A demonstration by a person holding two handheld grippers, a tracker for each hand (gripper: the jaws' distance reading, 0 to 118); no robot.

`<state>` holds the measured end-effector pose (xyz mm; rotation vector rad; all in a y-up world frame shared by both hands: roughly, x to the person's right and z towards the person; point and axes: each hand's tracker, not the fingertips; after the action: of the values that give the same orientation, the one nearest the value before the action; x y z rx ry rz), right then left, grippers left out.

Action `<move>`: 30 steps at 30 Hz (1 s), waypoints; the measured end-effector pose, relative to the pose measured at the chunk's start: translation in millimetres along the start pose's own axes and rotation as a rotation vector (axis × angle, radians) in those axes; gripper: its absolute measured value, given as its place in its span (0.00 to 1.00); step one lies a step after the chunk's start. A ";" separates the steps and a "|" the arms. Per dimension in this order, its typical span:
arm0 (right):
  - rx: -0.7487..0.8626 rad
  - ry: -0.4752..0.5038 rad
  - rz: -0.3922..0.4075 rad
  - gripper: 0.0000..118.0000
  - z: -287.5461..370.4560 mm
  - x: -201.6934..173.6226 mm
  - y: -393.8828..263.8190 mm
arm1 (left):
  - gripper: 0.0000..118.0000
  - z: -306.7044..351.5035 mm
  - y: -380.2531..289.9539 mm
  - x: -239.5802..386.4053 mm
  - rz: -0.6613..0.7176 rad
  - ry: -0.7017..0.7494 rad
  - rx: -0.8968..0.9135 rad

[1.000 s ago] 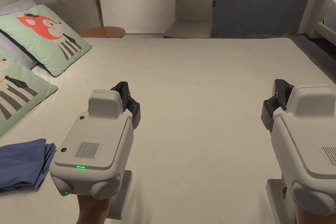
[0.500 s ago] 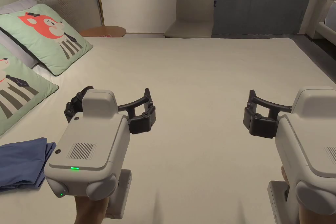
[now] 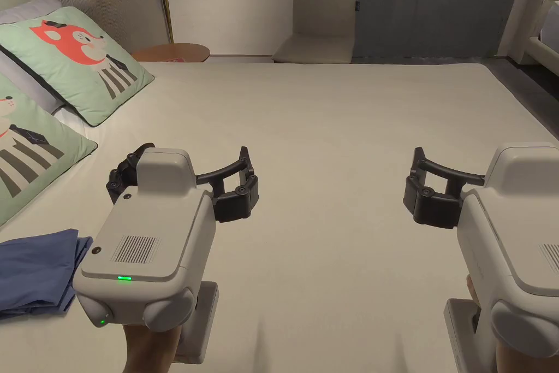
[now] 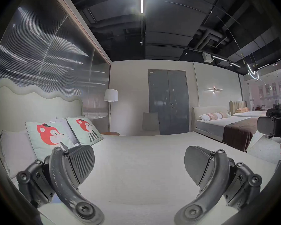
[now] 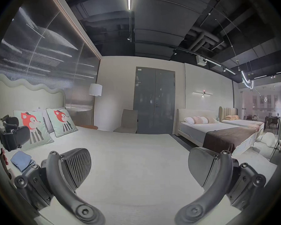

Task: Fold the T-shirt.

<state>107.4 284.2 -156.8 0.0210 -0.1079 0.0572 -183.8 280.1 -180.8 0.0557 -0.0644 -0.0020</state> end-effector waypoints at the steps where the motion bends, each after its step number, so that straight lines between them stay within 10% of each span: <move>1: 0.001 0.002 0.000 0.99 -0.2 0.4 0.3 | 0.94 0.1 0.2 0.1 0.001 0.001 0.001; 30: 0.008 0.005 0.006 0.99 -2.7 -2.4 1.2 | 0.94 -2.9 -2.8 1.5 -0.010 -0.004 0.005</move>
<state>105.3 285.3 -159.7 0.0290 -0.1030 0.0637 -182.0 277.5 -183.8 0.0609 -0.0685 -0.0121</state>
